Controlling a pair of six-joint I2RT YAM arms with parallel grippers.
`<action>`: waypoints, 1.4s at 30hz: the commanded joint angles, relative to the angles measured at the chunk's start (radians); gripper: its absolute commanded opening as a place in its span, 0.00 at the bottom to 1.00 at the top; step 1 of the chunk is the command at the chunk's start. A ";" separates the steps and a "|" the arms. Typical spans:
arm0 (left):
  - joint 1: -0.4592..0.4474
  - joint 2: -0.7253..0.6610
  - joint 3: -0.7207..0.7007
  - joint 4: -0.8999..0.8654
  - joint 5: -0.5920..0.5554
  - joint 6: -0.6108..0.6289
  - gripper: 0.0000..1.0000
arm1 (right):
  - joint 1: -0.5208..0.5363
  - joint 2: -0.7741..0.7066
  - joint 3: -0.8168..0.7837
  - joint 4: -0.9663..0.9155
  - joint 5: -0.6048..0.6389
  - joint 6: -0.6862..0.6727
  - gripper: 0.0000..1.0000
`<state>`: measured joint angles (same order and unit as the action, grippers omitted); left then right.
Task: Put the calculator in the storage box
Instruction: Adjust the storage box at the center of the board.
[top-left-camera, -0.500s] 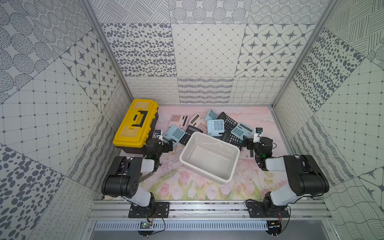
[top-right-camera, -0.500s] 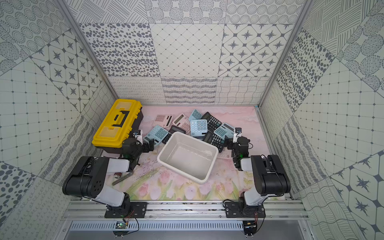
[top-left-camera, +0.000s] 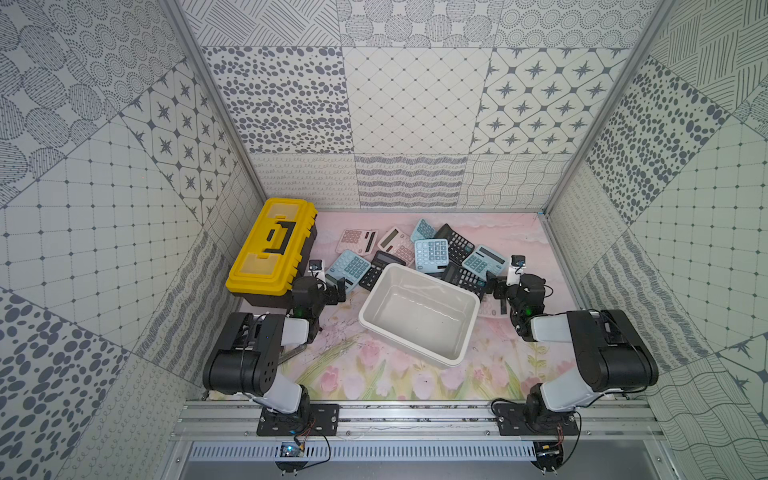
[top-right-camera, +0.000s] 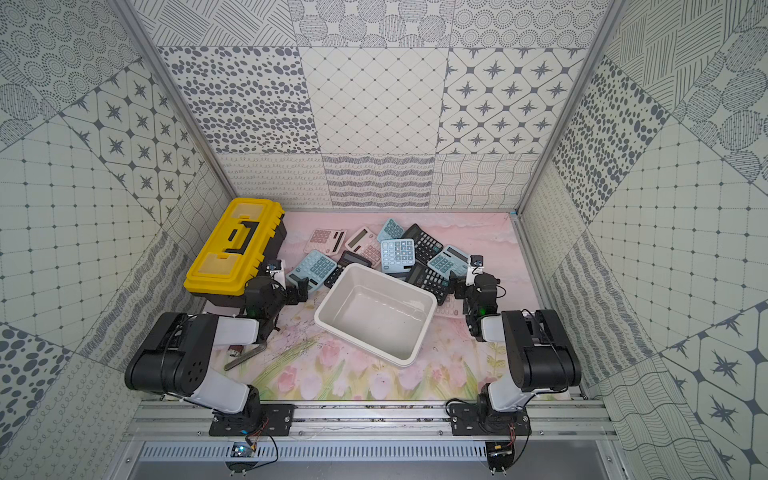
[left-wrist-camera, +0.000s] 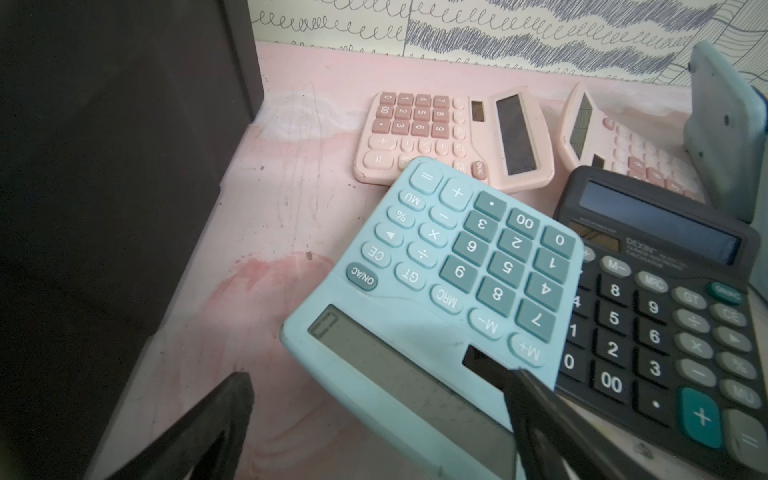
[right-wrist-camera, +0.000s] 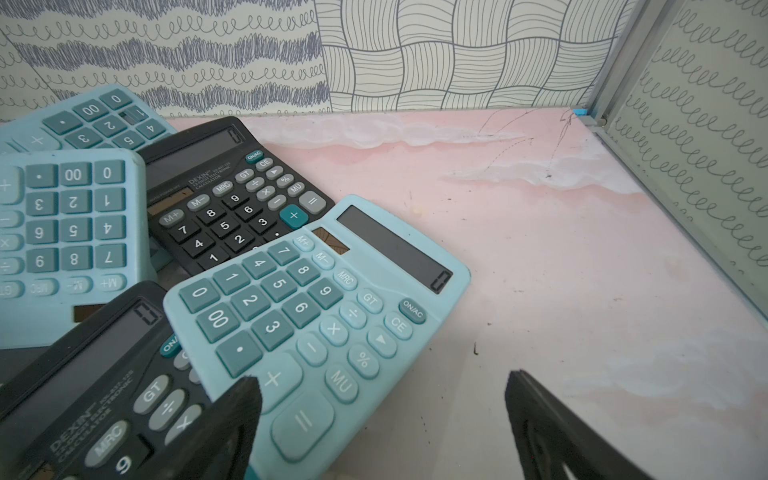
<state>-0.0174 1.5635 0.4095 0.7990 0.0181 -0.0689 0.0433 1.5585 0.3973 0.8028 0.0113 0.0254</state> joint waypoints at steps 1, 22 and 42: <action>0.002 0.005 0.008 0.025 -0.009 0.004 1.00 | -0.004 -0.004 0.018 0.026 -0.002 -0.009 0.97; -0.059 -0.478 0.185 -0.732 -0.135 -0.324 1.00 | -0.003 -0.543 0.108 -0.562 -0.108 0.289 0.97; -0.024 -0.825 0.259 -1.301 0.105 -0.860 1.00 | -0.264 -0.578 0.228 -1.036 -0.670 0.593 0.97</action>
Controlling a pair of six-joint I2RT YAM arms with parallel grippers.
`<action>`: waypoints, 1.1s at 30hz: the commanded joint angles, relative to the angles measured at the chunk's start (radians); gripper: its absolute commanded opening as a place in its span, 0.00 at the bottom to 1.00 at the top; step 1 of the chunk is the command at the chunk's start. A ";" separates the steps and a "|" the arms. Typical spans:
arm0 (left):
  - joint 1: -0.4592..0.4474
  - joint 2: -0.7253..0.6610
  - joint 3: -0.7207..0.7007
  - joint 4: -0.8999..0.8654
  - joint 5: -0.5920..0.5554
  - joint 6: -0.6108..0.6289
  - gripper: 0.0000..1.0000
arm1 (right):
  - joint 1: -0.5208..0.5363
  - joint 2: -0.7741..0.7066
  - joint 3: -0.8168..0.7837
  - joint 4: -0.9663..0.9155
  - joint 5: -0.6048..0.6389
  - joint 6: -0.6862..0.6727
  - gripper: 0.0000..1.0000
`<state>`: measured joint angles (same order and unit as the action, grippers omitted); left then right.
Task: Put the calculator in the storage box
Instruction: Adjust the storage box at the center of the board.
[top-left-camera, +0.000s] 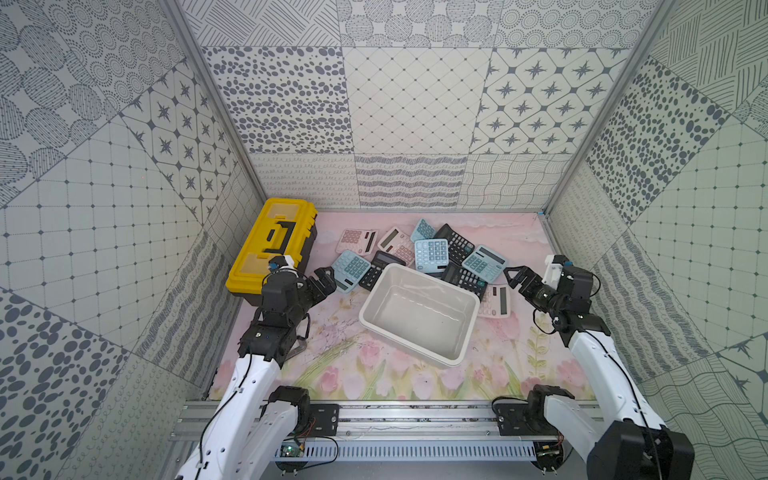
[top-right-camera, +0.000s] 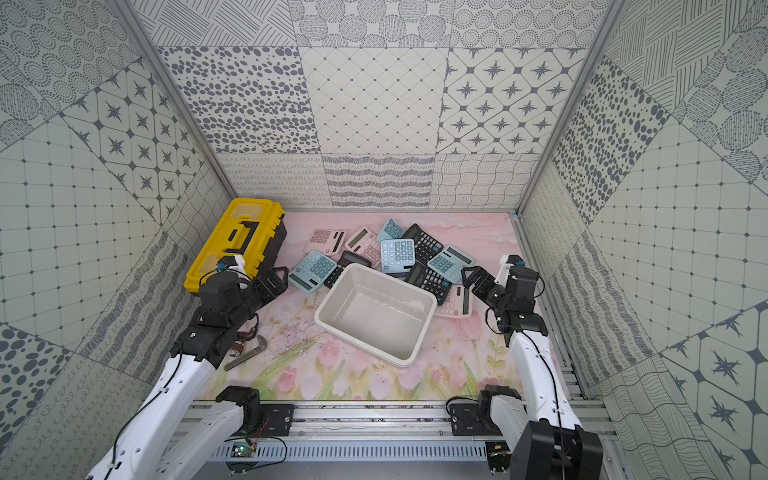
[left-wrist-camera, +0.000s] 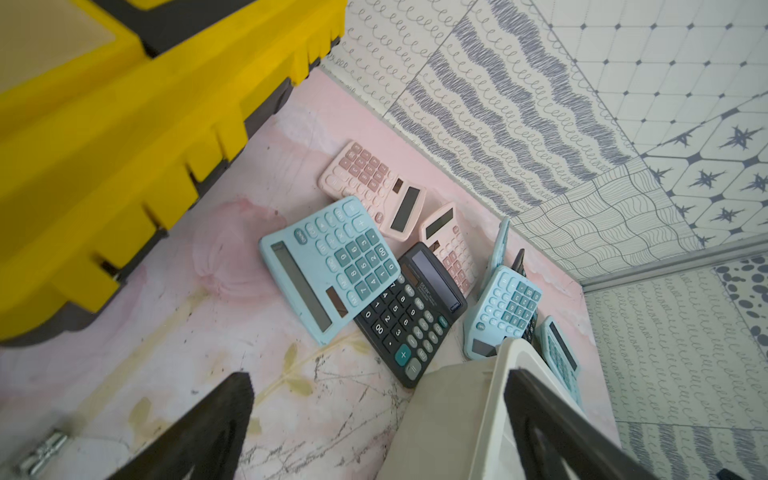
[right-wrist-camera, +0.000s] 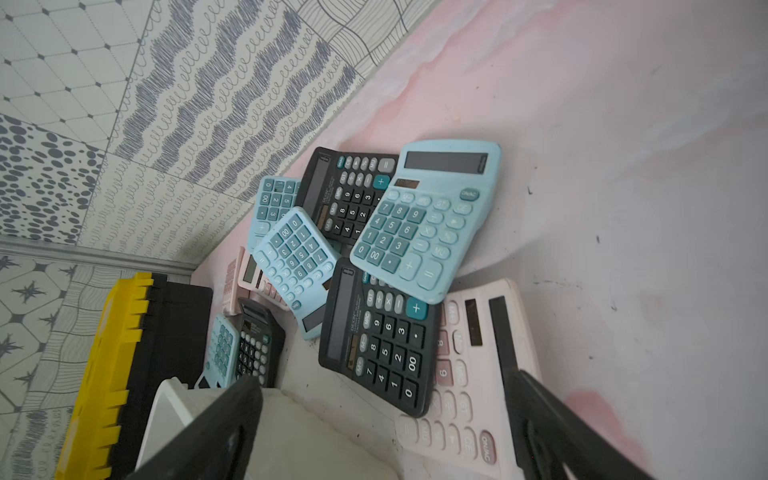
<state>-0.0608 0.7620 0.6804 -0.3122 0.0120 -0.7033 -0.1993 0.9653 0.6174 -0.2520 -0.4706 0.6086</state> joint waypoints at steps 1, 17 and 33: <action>0.019 -0.009 -0.007 -0.199 0.138 -0.247 1.00 | -0.022 0.033 0.021 0.000 -0.211 -0.014 0.96; -0.291 0.094 -0.069 -0.077 0.429 -0.556 1.00 | 0.207 0.165 0.080 -0.055 -0.324 -0.083 0.92; -0.444 0.406 0.098 0.122 0.412 -0.582 1.00 | 0.428 0.240 0.123 -0.095 -0.242 -0.120 0.89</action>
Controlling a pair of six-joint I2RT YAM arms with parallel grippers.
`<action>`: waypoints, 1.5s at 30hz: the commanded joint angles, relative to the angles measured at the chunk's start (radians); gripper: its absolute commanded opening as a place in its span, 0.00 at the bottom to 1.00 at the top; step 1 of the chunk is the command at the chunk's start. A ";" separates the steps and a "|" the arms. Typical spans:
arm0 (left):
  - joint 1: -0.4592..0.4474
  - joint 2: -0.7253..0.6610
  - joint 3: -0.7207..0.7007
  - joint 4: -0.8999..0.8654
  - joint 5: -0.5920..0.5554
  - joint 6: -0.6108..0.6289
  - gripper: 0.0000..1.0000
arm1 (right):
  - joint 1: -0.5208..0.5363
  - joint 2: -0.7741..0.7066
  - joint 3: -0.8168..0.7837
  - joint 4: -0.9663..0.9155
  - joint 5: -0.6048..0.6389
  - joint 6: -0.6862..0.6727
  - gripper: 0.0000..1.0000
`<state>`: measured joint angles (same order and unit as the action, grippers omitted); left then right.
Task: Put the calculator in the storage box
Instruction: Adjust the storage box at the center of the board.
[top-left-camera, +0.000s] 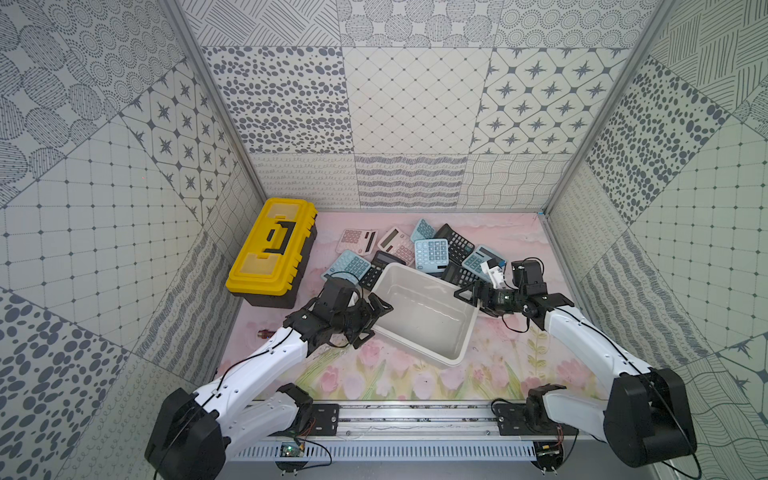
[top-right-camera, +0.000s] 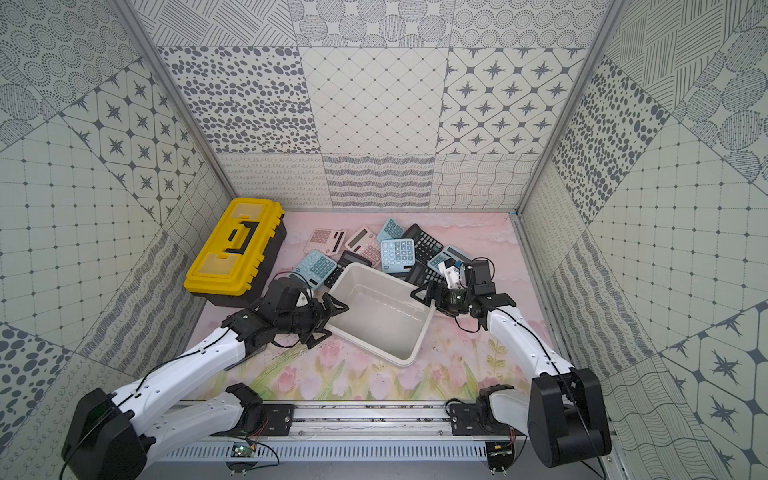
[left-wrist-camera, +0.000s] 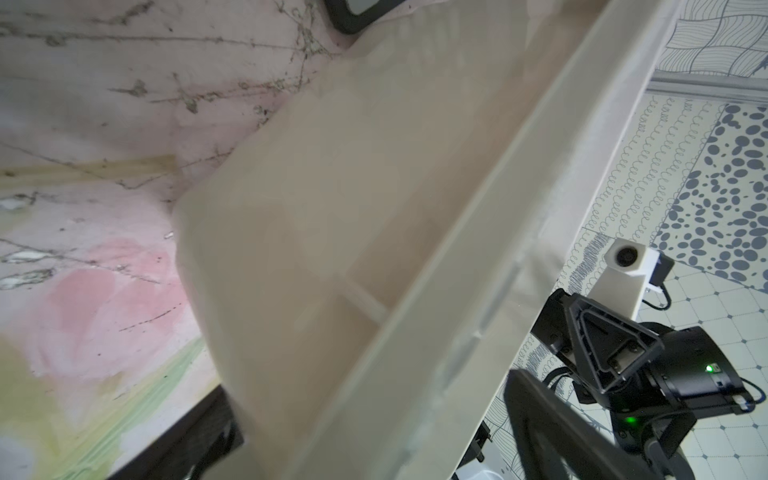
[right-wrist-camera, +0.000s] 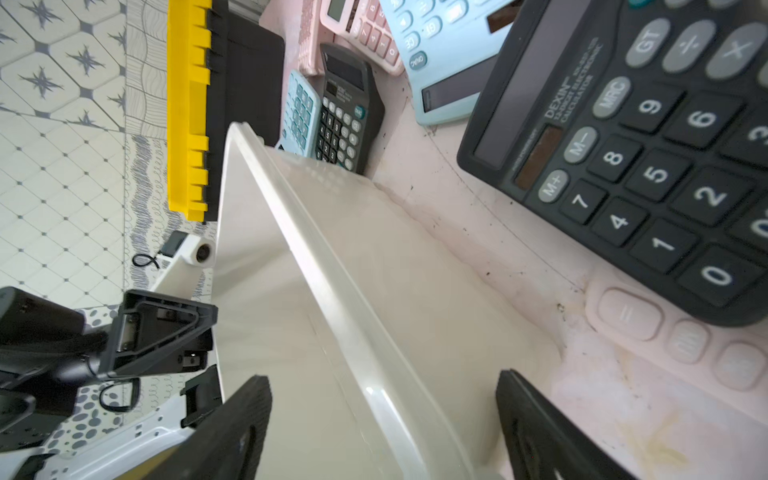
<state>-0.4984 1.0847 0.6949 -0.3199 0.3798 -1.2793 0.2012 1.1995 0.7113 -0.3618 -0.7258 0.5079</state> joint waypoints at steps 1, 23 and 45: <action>-0.003 0.100 0.103 0.125 0.037 0.005 1.00 | 0.037 0.006 0.030 0.014 0.015 -0.020 0.89; 0.135 0.413 0.342 0.123 0.154 0.104 1.00 | 0.250 0.020 0.040 0.043 0.063 0.047 0.85; 0.243 0.101 0.255 -0.225 0.012 0.390 1.00 | -0.389 -0.133 -0.023 -0.145 0.140 0.010 0.97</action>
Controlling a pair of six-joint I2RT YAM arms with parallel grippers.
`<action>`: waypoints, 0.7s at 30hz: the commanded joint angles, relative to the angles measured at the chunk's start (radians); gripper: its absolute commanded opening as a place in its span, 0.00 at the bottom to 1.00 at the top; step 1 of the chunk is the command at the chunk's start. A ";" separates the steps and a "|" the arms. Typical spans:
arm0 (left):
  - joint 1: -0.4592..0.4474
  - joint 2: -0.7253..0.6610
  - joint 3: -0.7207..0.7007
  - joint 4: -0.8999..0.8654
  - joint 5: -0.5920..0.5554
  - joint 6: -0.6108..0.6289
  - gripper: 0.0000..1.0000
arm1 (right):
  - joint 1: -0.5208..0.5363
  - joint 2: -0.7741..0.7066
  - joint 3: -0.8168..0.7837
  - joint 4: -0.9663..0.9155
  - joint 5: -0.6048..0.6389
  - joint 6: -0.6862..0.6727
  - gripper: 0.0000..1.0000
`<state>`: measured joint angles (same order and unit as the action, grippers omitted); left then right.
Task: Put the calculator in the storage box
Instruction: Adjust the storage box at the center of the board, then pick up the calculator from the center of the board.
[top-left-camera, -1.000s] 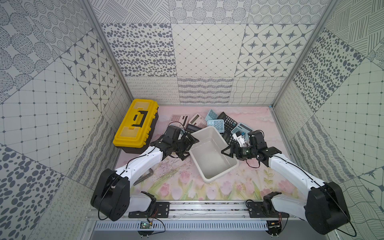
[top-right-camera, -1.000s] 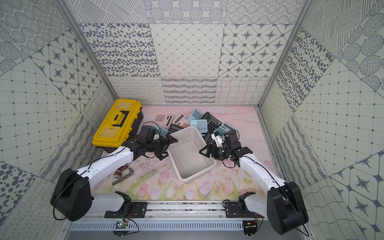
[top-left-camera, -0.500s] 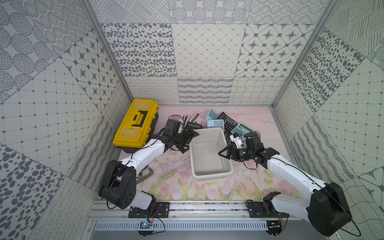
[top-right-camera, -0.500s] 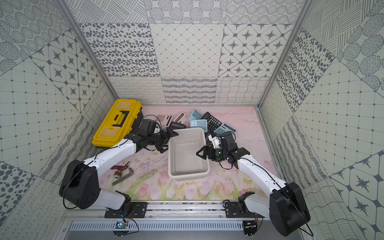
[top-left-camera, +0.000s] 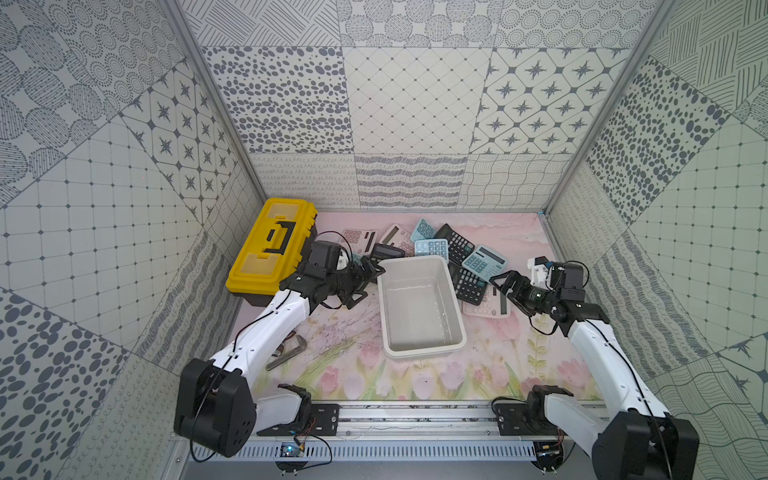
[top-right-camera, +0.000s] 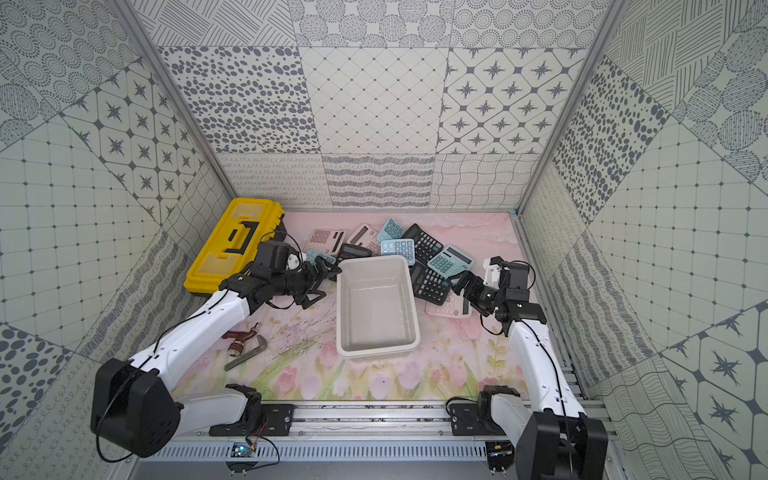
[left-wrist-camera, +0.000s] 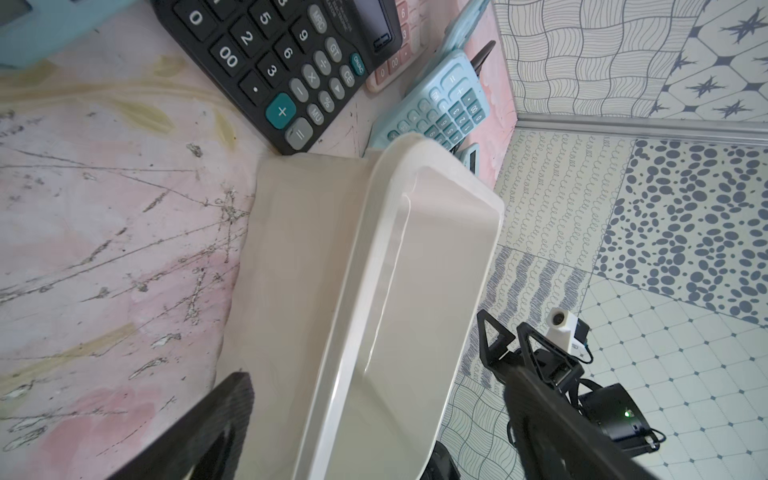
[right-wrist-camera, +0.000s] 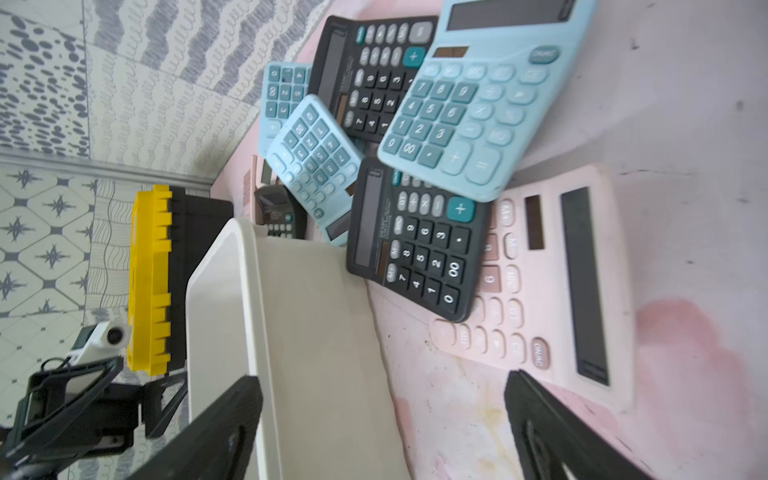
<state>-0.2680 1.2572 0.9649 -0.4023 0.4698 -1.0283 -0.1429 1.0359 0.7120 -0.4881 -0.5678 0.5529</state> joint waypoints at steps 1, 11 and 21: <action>0.012 -0.089 -0.022 -0.158 -0.101 0.144 1.00 | -0.063 0.050 -0.029 -0.020 -0.023 -0.041 0.97; 0.012 -0.191 -0.095 -0.149 -0.147 0.131 1.00 | -0.144 0.227 -0.035 -0.002 -0.028 -0.139 0.70; 0.011 -0.156 -0.126 -0.081 -0.082 0.114 1.00 | -0.148 0.389 -0.026 0.081 -0.064 -0.149 0.53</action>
<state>-0.2665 1.0935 0.8516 -0.5117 0.3645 -0.9398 -0.2878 1.4006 0.6842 -0.4656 -0.6056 0.4252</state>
